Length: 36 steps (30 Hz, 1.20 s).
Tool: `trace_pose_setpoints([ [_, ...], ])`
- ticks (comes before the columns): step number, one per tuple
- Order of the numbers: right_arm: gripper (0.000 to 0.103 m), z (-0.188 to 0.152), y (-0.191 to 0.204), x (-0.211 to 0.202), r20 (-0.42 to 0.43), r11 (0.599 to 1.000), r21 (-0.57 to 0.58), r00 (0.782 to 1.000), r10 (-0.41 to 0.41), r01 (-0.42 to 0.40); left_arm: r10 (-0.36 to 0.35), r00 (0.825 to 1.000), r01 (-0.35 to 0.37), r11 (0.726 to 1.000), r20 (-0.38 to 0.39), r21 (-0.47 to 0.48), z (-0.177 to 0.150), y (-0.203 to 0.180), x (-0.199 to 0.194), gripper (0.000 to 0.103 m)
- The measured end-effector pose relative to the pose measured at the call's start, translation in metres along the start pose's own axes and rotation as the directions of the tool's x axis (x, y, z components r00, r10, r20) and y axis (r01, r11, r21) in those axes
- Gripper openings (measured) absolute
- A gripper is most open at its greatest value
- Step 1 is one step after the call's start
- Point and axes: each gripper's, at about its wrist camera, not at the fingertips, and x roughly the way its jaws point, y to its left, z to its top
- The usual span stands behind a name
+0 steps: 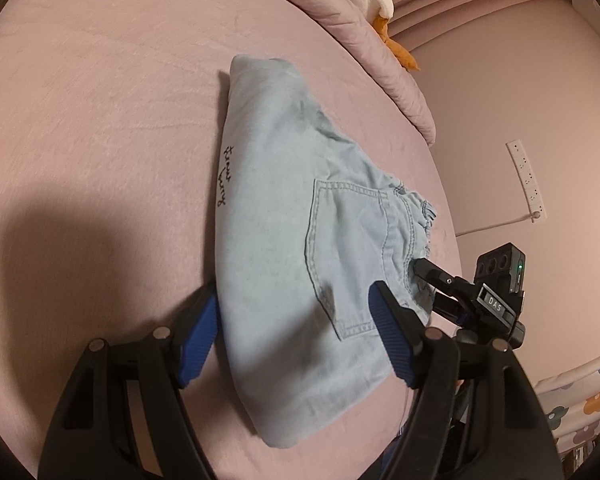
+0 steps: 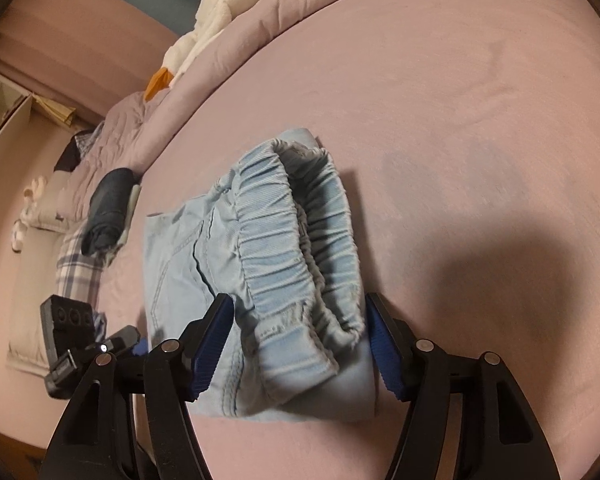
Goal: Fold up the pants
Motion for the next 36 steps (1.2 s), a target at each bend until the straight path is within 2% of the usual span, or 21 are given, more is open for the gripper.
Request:
trace_pose_setpoints([
  [15,0.073,0.013,0.005,0.009,-0.015,1.000,-0.028,1.000,-0.008,0.007,0.000,1.000,0.000,1.000,0.002,0.002,0.001,-0.002,0.003,0.074],
  [26,0.086,0.018,0.018,0.019,-0.021,0.997,-0.074,0.999,-0.039,0.037,0.004,1.000,-0.004,1.000,0.009,0.017,0.004,-0.009,0.010,0.080],
  [36,0.087,0.026,0.017,0.024,-0.026,0.995,-0.092,0.999,-0.033,0.031,-0.029,1.000,0.029,1.000,0.013,-0.001,0.013,-0.011,0.018,0.080],
])
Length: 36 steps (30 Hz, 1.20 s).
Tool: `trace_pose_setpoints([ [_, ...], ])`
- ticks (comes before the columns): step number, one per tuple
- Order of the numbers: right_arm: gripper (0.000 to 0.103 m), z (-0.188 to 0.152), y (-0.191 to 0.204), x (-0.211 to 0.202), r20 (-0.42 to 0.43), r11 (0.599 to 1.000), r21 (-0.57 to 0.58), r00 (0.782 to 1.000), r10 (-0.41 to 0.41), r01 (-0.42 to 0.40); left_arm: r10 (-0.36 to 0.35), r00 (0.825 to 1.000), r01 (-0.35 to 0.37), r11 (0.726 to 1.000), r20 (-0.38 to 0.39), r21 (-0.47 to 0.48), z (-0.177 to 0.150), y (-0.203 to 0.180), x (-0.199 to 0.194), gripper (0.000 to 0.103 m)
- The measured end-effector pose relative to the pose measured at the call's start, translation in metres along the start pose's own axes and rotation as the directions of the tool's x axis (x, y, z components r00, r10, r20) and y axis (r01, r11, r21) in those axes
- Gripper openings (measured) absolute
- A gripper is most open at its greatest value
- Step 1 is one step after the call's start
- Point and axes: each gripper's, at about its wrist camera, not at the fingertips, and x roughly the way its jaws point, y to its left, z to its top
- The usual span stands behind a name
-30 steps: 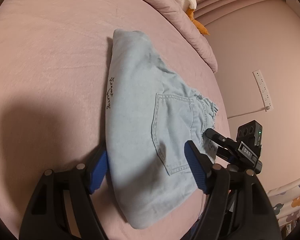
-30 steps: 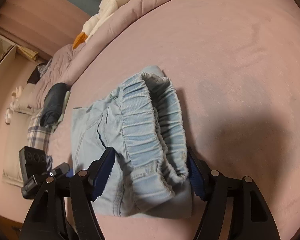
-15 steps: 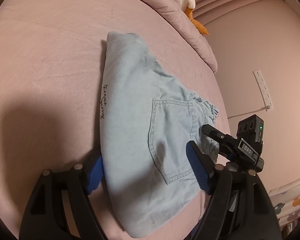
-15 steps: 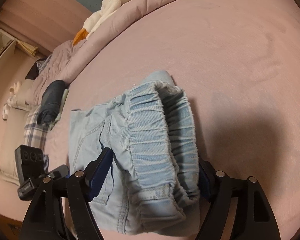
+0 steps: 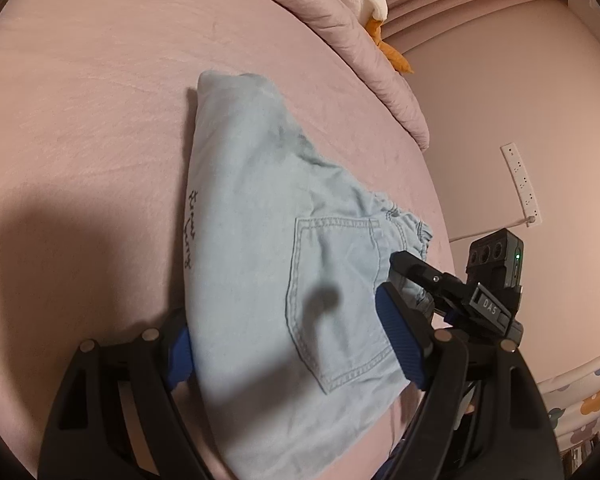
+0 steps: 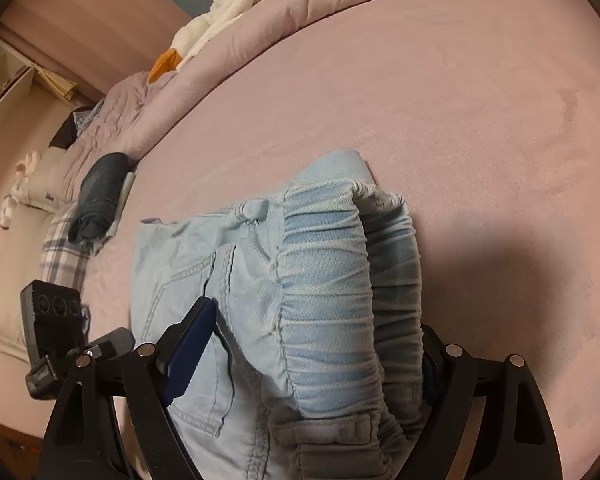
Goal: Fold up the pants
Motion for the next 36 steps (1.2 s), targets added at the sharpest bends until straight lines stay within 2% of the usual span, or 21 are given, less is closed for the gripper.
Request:
trace_pose_setpoints([
  [7,0.087,-0.001,0.002,0.001,0.013,1.000,-0.022,1.000,0.014,-0.014,0.017,1.000,-0.017,0.999,-0.010,0.035,0.003,-0.006,0.004,0.080],
  [11,0.079,-0.004,0.005,-0.001,0.028,0.999,-0.043,1.000,-0.001,0.003,0.056,0.998,-0.056,0.997,-0.002,0.054,0.003,-0.010,0.005,0.074],
  [16,0.072,-0.006,0.006,-0.005,0.045,0.999,-0.046,0.999,-0.009,0.011,0.099,0.995,-0.098,0.993,-0.007,0.065,0.005,-0.011,0.008,0.064],
  [18,0.071,-0.006,0.008,-0.006,0.053,0.998,-0.054,0.998,-0.020,0.023,0.129,0.992,-0.129,0.990,-0.006,0.065,0.005,-0.011,0.008,0.055],
  [21,0.067,-0.008,0.016,-0.008,0.070,0.996,-0.069,0.997,-0.043,0.048,0.164,0.987,-0.164,0.984,0.002,0.067,0.006,-0.011,0.012,0.046],
  [25,0.060,-0.010,0.025,-0.014,0.106,0.993,-0.093,0.992,-0.062,0.072,0.200,0.980,-0.200,0.977,0.017,0.076,0.007,-0.014,0.014,0.039],
  [29,0.056,-0.014,0.032,-0.019,0.135,0.991,-0.103,0.988,-0.069,0.084,0.221,0.975,-0.223,0.970,0.033,0.095,0.008,-0.019,0.014,0.030],
  [35,0.053,-0.017,0.044,-0.025,0.172,0.987,-0.134,0.983,-0.071,0.094,0.222,0.973,-0.229,0.965,0.065,0.129,0.007,-0.028,0.012,0.025],
  [36,0.053,-0.018,0.046,-0.025,0.175,0.986,-0.136,0.982,-0.069,0.093,0.221,0.973,-0.229,0.965,0.071,0.132,0.007,-0.029,0.011,0.021],
])
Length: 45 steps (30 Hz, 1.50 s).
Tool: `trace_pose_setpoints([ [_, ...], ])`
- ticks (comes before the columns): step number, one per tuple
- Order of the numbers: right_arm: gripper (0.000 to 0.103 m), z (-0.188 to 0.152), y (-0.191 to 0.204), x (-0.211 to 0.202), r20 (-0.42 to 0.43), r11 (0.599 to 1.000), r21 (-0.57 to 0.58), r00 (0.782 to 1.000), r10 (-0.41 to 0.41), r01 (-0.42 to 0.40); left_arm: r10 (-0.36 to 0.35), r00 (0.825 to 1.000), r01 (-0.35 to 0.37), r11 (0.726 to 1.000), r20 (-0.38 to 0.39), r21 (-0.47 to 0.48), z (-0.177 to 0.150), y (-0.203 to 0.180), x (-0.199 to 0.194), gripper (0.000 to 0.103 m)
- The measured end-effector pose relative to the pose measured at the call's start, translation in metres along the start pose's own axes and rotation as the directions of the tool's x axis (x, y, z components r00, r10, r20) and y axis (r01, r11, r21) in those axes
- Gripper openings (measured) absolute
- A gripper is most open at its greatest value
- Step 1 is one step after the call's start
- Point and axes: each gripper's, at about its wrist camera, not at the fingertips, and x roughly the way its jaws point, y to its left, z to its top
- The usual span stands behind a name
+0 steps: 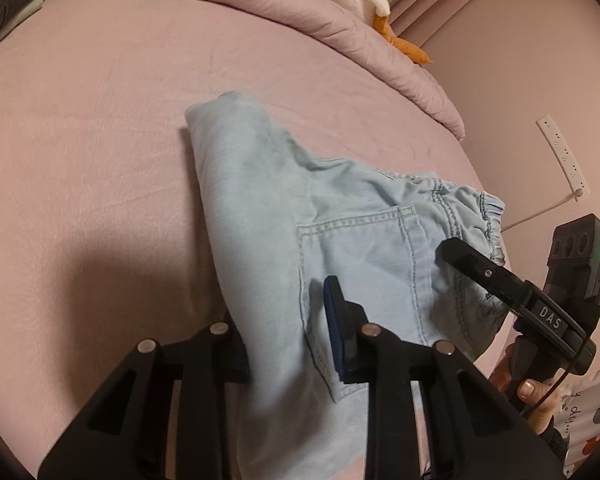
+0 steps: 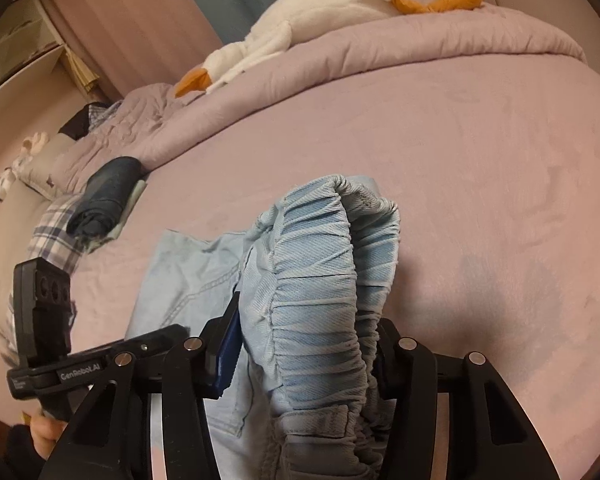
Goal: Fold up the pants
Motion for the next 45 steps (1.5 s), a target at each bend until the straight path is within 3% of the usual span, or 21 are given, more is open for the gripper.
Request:
trace_pose_setpoints([
  [15,0.046,0.000,0.028,-0.017,0.075,0.997,-0.052,0.995,0.058,-0.054,0.007,0.997,-0.011,0.998,0.071,0.063,-0.003,-0.017,-0.021,0.020],
  [45,0.044,-0.002,0.085,-0.001,0.060,0.976,-0.113,0.980,0.192,-0.184,0.032,0.985,-0.042,0.997,0.167,0.060,-0.009,0.004,-0.080,0.020],
])
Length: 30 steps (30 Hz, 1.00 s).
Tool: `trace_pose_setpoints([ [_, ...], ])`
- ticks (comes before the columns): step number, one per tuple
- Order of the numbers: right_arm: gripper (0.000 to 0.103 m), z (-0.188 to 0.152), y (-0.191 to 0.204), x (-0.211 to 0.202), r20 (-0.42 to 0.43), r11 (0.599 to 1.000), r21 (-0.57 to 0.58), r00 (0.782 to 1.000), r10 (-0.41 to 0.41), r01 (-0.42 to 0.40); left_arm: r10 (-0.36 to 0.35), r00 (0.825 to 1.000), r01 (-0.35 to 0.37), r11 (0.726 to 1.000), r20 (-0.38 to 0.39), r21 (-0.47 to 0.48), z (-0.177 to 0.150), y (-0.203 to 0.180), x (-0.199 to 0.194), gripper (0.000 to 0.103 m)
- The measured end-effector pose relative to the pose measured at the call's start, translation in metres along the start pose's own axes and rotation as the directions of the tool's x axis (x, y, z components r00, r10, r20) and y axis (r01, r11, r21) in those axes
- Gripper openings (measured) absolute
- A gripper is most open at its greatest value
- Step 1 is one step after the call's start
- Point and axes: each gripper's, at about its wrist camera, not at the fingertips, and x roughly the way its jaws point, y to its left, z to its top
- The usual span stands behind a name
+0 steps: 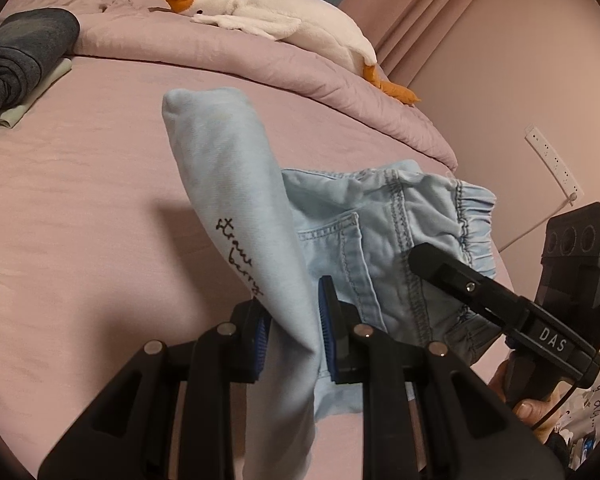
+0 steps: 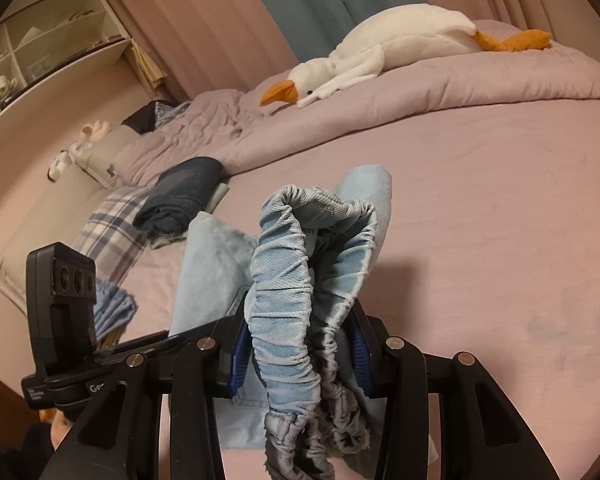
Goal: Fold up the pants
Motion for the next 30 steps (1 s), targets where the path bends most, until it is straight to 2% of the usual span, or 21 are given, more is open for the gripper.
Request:
trace_pose_setpoints([
  [14,0.044,0.013,0.018,0.009,0.026,0.999,-0.017,0.998,0.051,-0.050,0.039,0.998,-0.040,0.999,0.044,0.026,0.018,0.011,-0.021,0.020],
  [30,0.044,0.023,0.028,0.037,0.015,0.996,-0.025,0.996,0.087,-0.087,0.082,0.995,-0.083,0.996,0.050,0.019,0.034,0.037,-0.021,0.020],
])
